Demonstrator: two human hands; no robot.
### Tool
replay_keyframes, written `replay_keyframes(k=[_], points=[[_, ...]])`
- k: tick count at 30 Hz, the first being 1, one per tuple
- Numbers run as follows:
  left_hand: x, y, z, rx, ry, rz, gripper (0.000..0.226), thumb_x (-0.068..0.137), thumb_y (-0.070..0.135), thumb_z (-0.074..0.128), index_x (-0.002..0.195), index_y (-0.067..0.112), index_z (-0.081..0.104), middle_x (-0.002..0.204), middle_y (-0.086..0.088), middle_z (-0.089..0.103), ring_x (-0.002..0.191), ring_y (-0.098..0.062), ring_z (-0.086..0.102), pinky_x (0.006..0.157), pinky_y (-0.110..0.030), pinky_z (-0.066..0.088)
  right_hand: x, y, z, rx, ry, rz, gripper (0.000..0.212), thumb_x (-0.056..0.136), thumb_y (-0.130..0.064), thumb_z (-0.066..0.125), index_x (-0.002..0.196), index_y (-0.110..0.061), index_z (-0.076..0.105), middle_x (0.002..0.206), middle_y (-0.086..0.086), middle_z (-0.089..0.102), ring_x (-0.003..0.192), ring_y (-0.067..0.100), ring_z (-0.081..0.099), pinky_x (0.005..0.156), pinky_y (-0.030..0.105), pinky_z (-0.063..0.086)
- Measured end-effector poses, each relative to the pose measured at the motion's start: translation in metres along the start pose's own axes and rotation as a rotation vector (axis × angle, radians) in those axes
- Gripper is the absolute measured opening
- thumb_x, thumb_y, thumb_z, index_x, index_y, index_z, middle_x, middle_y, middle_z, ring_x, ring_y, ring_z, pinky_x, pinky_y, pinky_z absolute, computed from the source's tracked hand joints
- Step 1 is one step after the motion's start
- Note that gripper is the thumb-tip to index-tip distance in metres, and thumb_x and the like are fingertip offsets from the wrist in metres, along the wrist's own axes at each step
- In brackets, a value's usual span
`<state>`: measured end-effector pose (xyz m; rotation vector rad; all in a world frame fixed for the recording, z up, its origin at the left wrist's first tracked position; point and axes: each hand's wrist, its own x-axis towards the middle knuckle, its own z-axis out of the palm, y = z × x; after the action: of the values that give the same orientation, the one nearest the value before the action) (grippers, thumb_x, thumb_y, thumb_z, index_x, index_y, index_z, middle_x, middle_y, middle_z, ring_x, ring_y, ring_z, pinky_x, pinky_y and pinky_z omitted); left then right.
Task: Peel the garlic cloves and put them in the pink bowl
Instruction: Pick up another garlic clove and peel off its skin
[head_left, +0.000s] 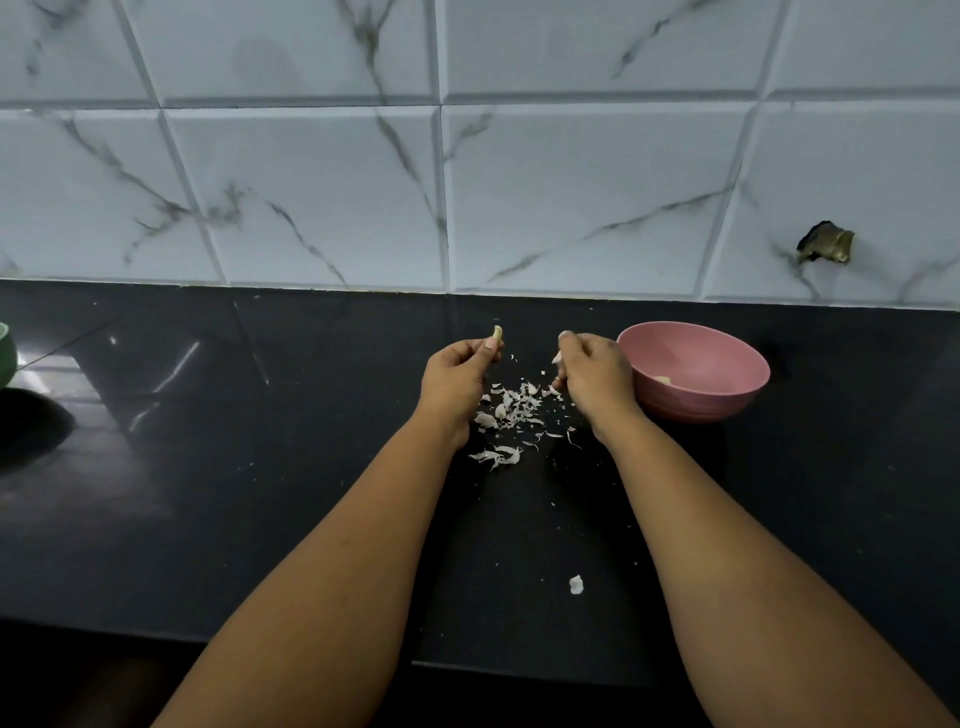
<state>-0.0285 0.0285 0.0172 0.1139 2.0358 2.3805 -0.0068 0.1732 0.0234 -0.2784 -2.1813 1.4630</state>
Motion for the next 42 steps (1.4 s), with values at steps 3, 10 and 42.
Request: replay_keyframes(k=[3, 10, 42], points=[[-0.001, -0.004, 0.003, 0.040, -0.018, 0.007, 0.009, 0.095, 0.017, 0.062, 0.095, 0.012, 0.070, 0.081, 0.008, 0.066, 0.050, 0.005, 0.046, 0.056, -0.014, 0.037, -0.003, 0.005, 0.001, -0.329, -0.034, -0.105, 0.027, 0.085, -0.024, 0.060, 0.063, -0.008, 0.066, 0.063, 0.004, 0.065, 0.065, 0.019, 0.060, 0.065, 0.030, 0.046], [0.000, -0.007, 0.002, 0.147, 0.016, 0.109, 0.004, 0.092, 0.013, 0.067, 0.093, 0.016, 0.070, 0.081, 0.005, 0.068, 0.073, -0.004, 0.059, 0.072, -0.021, 0.049, -0.002, 0.010, 0.004, -0.148, -0.020, -0.128, 0.009, 0.082, -0.028, 0.074, 0.086, -0.020, 0.074, 0.078, -0.001, 0.072, 0.074, 0.018, 0.070, 0.075, 0.038, 0.059], [-0.005, -0.007, 0.001, 0.725, -0.018, 0.265, 0.036, 0.086, 0.023, 0.062, 0.055, 0.008, 0.050, 0.051, -0.004, 0.045, 0.050, -0.014, 0.041, 0.058, -0.028, 0.041, -0.005, 0.004, 0.004, 0.634, -0.249, 0.186, 0.017, 0.092, -0.001, 0.059, 0.106, -0.005, 0.066, 0.083, 0.004, 0.069, 0.069, 0.005, 0.064, 0.065, 0.014, 0.052]])
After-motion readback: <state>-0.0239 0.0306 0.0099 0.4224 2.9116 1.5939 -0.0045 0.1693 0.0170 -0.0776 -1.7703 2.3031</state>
